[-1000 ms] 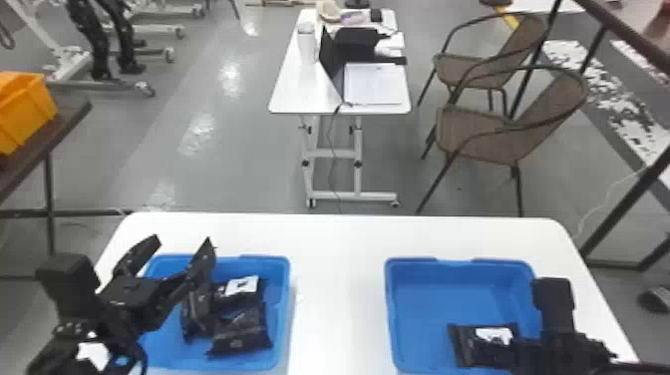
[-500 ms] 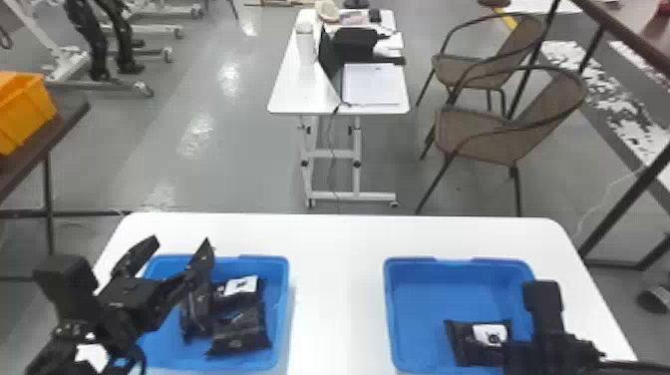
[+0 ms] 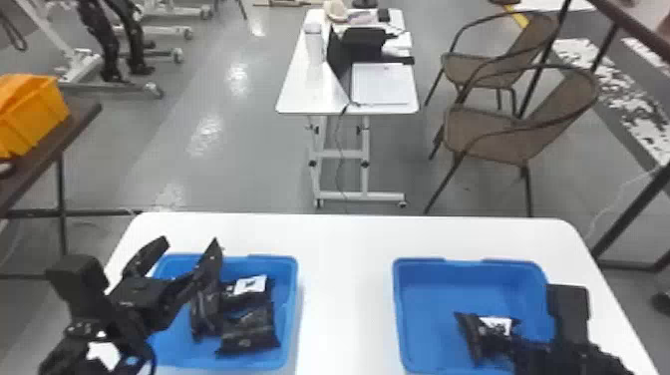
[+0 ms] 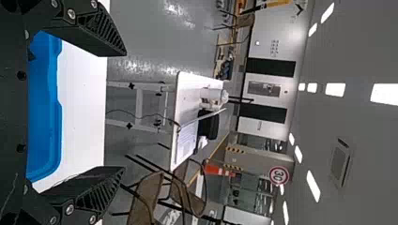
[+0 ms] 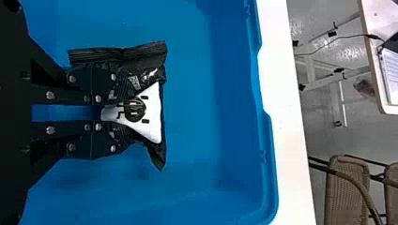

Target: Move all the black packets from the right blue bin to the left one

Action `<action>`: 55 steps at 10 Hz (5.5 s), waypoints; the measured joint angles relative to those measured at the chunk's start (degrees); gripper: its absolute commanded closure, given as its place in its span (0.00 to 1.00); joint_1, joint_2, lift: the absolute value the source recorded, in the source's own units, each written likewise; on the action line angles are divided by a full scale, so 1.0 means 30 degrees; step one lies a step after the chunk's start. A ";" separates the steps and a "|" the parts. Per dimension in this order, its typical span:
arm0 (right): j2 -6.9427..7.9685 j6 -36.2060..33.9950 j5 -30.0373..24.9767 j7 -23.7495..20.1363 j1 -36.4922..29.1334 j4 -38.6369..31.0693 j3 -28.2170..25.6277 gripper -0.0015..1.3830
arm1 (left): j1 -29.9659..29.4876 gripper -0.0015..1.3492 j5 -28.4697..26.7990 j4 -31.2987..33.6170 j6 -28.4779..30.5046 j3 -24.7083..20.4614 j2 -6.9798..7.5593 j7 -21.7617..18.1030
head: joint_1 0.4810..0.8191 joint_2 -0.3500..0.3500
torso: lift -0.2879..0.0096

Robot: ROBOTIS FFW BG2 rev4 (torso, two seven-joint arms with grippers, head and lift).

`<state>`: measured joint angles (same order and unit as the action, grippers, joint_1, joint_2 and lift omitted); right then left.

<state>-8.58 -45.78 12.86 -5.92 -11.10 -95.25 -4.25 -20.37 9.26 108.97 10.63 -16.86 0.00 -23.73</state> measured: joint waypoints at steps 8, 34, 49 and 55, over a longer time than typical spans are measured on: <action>0.0016 0.4470 0.4566 -0.3315 0.3515 -0.1751 0.2563 0.93 | 0.0599 0.13 0.6397 0.0189 0.1526 -0.0343 0.0000 0.0293 | 0.63 0.74 | 0.97; -0.0002 0.5811 1.0074 -0.8366 1.1042 0.6646 1.1367 0.04 | 0.2002 0.90 0.8766 -0.0291 0.2572 0.2318 0.0001 0.0849 | 0.63 0.94 | 0.97; 0.1204 1.3364 -0.0725 -0.2379 -0.2922 -0.4465 0.1048 0.16 | -0.3014 0.10 -0.1298 0.1056 -0.7235 0.2284 0.0000 0.4442 | 0.63 0.65 | 0.97; 0.2627 1.4921 -0.2752 -0.2528 -0.8544 -0.5650 -0.0046 0.16 | -0.6820 0.10 -0.2114 0.1970 -0.7168 0.3048 0.0000 0.6199 | 0.63 0.65 | 0.97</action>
<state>-0.70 -1.02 4.60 -13.51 -36.73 -112.20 -4.39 -40.83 2.92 114.88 -10.88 -7.72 0.00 -5.13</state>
